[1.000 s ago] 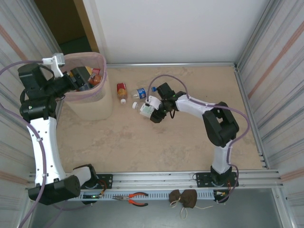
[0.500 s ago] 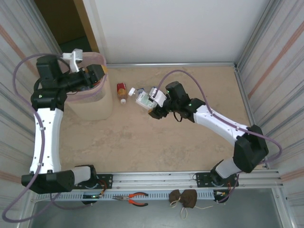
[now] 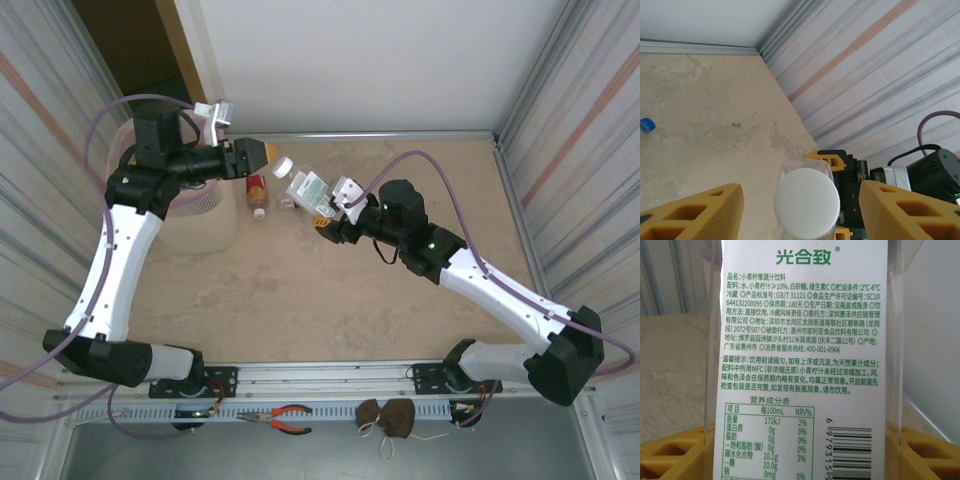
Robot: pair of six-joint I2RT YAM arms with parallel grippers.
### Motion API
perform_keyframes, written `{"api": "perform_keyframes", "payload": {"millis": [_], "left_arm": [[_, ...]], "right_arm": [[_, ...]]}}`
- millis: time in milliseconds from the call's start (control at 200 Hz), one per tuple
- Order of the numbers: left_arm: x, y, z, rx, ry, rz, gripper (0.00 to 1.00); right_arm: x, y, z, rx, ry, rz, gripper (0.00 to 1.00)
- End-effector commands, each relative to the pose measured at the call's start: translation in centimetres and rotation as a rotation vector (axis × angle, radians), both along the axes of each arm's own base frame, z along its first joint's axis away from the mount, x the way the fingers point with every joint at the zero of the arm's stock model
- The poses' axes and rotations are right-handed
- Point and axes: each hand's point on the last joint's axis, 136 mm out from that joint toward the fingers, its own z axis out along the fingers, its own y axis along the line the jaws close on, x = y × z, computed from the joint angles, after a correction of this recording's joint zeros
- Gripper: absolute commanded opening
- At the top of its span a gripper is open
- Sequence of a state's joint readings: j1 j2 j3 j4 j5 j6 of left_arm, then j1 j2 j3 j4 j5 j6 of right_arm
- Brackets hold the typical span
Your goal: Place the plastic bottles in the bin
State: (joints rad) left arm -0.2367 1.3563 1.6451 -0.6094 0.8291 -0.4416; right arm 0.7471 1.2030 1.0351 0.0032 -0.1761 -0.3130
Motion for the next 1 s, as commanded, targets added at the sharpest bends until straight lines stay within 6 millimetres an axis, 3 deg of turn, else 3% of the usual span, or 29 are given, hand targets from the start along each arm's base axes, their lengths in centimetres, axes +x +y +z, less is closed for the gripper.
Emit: {"api": "perform_keyframes", "payload": {"millis": [0,301,762,997], "left_arm": [[-0.6,-1.6,1.9,-0.014,-0.086,-0.069,0.62],[-1.0,-3.8,1.4,0.0,-0.086,-0.132,0.55],[-0.9,-3.8,1.6,0.019,-0.115,-0.118,0.3],[-0.4,-2.8,1.9,0.062,-0.152,-0.057,0.25]], "right_arm": [[-0.4,-0.3,2.5,0.073,-0.043,-0.017,0.56],[-0.6,-0.6,3.3,0.092,-0.051,-0.019,0.56],[-0.6,-0.7,3.5,0.103,-0.043,-0.03,0.57],[-0.6,-1.1,4.1,0.108,-0.037,-0.043,0.8]]}}
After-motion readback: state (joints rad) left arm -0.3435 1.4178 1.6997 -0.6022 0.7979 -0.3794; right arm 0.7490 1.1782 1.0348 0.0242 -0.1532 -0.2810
